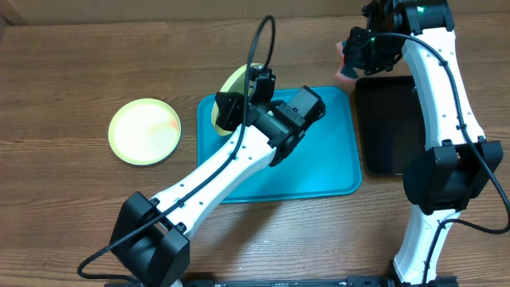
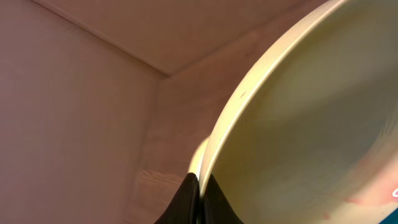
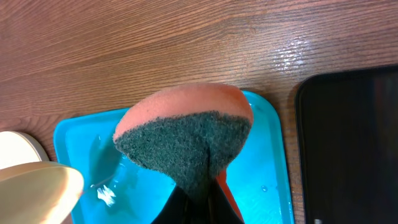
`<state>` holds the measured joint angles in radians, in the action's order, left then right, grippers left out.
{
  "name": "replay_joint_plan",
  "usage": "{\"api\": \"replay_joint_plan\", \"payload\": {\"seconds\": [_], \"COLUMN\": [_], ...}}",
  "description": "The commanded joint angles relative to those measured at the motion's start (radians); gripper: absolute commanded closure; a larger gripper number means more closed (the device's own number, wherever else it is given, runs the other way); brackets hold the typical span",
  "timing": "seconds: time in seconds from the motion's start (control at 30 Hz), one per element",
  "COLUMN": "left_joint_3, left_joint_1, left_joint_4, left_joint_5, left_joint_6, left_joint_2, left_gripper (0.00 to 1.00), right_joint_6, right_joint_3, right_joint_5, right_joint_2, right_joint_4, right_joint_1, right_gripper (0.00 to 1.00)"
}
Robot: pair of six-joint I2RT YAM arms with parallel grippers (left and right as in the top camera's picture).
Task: Clean dirty plates on tray and stack at the side
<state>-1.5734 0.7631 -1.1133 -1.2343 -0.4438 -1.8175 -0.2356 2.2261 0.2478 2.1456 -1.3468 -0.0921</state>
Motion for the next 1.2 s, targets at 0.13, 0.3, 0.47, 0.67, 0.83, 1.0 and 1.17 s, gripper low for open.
{"api": "replay_joint_plan", "payload": {"seconds": [0.13, 0.3, 0.47, 0.67, 0.83, 1.0, 1.17], "left_joint_3": [-0.008, -0.008, -0.008, -0.008, -0.008, -0.008, -0.007], "left_joint_1": [0.042, 0.043, 0.025, -0.094, -0.262, -0.501, -0.759], "left_joint_4": [0.011, 0.019, 0.021, 0.021, 0.021, 0.022, 0.021], "left_joint_5": [-0.199, -0.194, 0.029, 0.532, 0.817, 1.115, 1.271], "left_joint_6": [-0.036, -0.037, -0.036, -0.036, -0.035, 0.007, 0.086], "left_joint_2": [0.033, 0.033, 0.033, 0.033, 0.033, 0.033, 0.032], "left_gripper": [0.96, 0.96, 0.96, 0.96, 0.96, 0.96, 0.95], "right_joint_6": [-0.001, -0.001, -0.001, -0.001, -0.001, 0.0, -0.001], "right_joint_3": [0.022, 0.022, 0.022, 0.022, 0.022, 0.022, 0.02], "right_joint_5": [0.009, 0.009, 0.008, 0.008, 0.009, 0.008, 0.008], "right_joint_2": [-0.029, -0.029, -0.029, -0.029, -0.029, -0.029, -0.029], "right_joint_4": [0.005, 0.005, 0.005, 0.005, 0.005, 0.002, 0.002], "right_joint_1": [0.006, 0.006, 0.006, 0.006, 0.006, 0.006, 0.006], "right_gripper": [0.96, 0.96, 0.96, 0.96, 0.96, 0.96, 0.96]}}
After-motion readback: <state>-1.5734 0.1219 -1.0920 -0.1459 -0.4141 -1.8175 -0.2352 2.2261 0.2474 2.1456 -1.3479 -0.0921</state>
